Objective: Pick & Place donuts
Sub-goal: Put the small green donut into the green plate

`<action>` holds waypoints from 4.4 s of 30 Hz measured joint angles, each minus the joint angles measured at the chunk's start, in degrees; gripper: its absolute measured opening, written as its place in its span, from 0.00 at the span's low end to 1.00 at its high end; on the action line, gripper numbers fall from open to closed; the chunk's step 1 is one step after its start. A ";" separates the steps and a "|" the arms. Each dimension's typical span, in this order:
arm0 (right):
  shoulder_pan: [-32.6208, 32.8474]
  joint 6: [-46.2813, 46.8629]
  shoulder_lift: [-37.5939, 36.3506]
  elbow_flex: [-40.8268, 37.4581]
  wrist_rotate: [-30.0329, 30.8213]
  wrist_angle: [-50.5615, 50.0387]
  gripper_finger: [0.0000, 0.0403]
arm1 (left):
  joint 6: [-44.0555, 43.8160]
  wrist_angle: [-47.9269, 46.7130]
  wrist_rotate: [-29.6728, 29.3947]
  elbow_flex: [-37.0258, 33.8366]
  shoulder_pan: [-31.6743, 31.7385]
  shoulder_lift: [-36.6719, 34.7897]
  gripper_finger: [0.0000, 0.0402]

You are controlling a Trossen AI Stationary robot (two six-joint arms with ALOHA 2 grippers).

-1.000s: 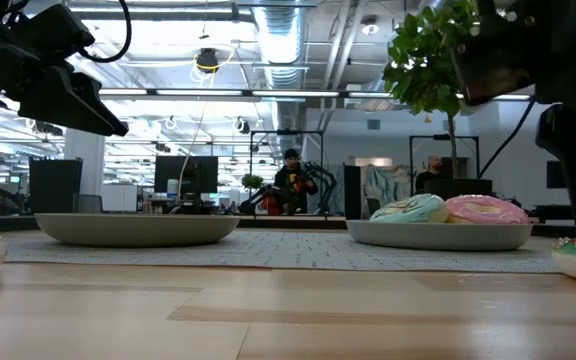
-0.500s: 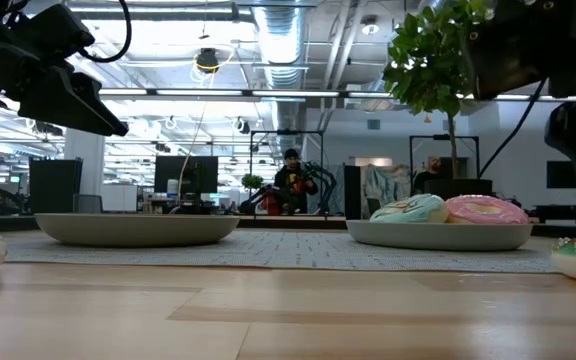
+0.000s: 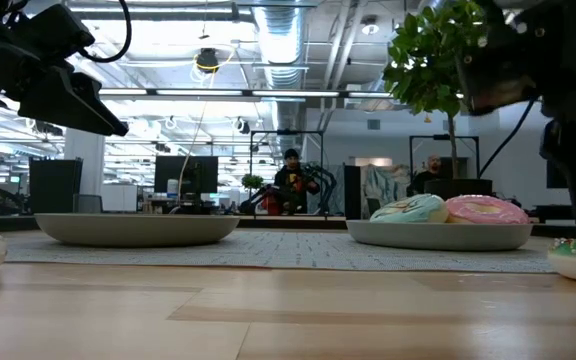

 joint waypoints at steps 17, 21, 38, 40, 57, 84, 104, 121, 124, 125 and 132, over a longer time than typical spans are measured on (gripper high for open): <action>0.08 0.09 2.44 0.23 -0.15 -0.13 0.71 | -0.07 0.00 0.00 0.00 0.00 -0.02 0.62; 0.08 0.20 2.21 0.12 -0.19 -0.02 0.71 | -0.07 0.00 0.00 0.00 0.00 0.00 0.62; 0.08 0.50 2.21 0.07 -0.13 0.01 0.69 | -0.07 0.01 -0.01 0.00 0.00 0.00 0.62; 0.08 0.44 2.21 0.06 -0.11 -0.11 0.66 | -0.07 0.00 0.00 0.00 0.00 0.00 0.62; 0.29 -1.62 -0.49 0.01 -0.61 0.58 0.36 | -0.11 0.02 0.00 0.00 0.00 0.00 0.62; -4.01 -31.38 -9.31 0.16 10.58 13.76 0.33 | 6.66 19.56 16.41 0.00 0.00 -0.02 0.62; -17.71 -47.28 -9.26 0.16 10.33 25.36 0.36 | 9.24 19.30 15.93 0.00 0.00 0.00 0.62; -26.13 -63.58 -9.16 0.16 10.50 40.36 0.45 | 7.47 20.79 14.62 0.00 0.00 0.00 0.62; -26.83 -66.24 -8.35 0.14 10.56 43.19 0.45 | 7.47 21.18 13.65 0.00 0.00 -0.01 0.62; -26.95 -67.30 -8.35 0.09 10.56 44.10 0.45 | 7.35 21.18 13.18 0.00 0.00 0.00 0.62; -27.08 -73.98 -2.05 8.12 13.47 42.69 0.45 | 5.34 24.05 11.27 0.00 0.02 0.22 0.62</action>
